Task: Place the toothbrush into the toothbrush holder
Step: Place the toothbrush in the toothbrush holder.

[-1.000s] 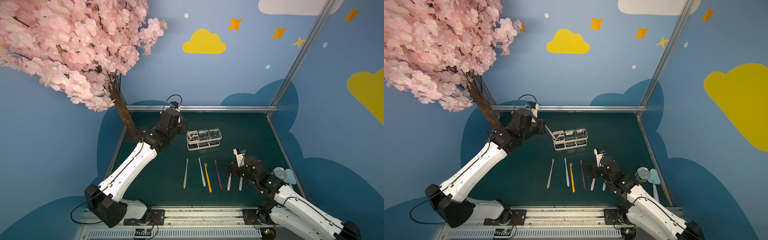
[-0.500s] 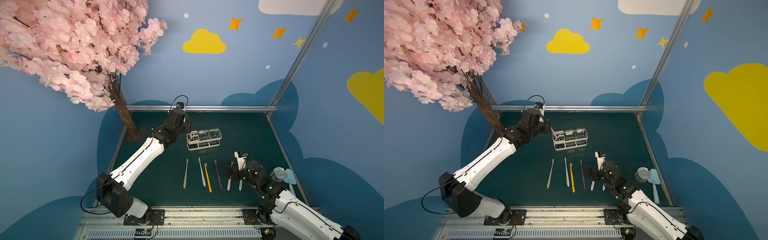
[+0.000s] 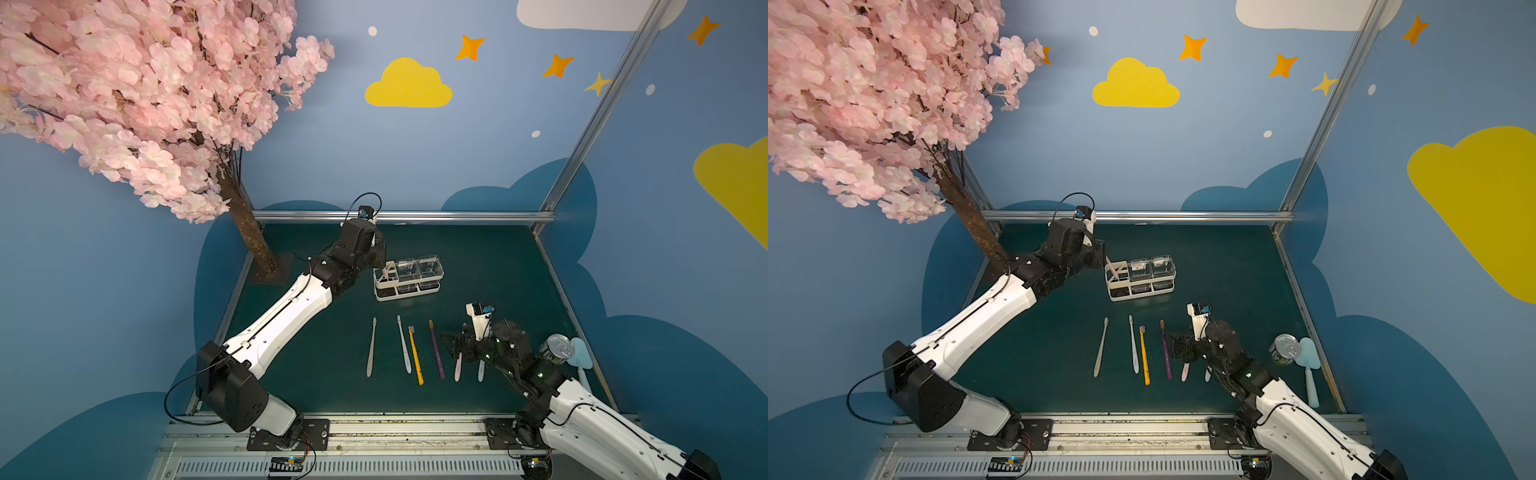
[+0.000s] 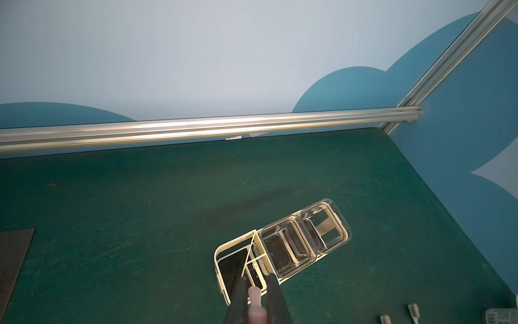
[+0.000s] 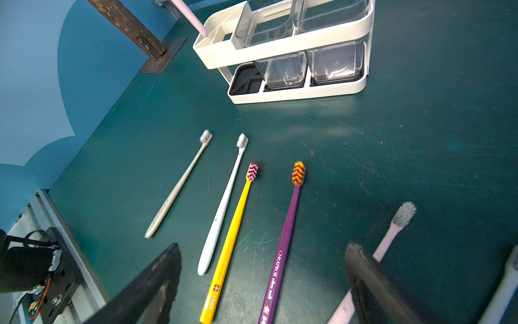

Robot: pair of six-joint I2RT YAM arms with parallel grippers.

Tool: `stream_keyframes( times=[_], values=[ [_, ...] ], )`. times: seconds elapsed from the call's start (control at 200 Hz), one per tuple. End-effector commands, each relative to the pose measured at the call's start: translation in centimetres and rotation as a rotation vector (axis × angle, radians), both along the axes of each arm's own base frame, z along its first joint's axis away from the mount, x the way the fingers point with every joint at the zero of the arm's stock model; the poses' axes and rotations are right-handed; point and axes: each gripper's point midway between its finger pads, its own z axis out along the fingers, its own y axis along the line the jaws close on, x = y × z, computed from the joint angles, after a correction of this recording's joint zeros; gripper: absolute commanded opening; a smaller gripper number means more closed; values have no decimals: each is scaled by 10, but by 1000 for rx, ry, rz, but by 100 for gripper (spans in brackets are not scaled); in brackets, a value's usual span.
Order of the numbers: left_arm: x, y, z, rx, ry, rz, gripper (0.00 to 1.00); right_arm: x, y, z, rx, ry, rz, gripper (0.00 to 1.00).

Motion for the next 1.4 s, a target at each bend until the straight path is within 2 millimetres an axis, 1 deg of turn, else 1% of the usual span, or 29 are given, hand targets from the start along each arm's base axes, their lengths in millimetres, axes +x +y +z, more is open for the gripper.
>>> stream_keyframes(
  times=[0.0,0.185,0.34,0.511,0.746,1.056,1.261,1.392],
  values=[
    [3,-6,3,22,-28,-15,2,0,4,6,25,-23,18,91],
    [3,-5,1,68,-47,-7,2,-1,7,6,30,-17,37,91],
    [3,-4,8,76,-69,-10,2,-2,10,5,32,-10,51,91],
    [2,-2,9,88,-75,-8,2,-3,11,4,30,-5,59,91],
    [0,-4,-11,86,-42,-11,2,-3,12,4,30,-2,64,91],
    [2,-8,-28,109,-31,-20,2,-4,13,3,28,1,72,91],
    [0,-15,-48,136,-16,-40,2,-4,15,2,27,5,80,91],
    [1,-19,-56,168,-18,-52,2,-4,17,0,24,12,87,91]
  ],
)
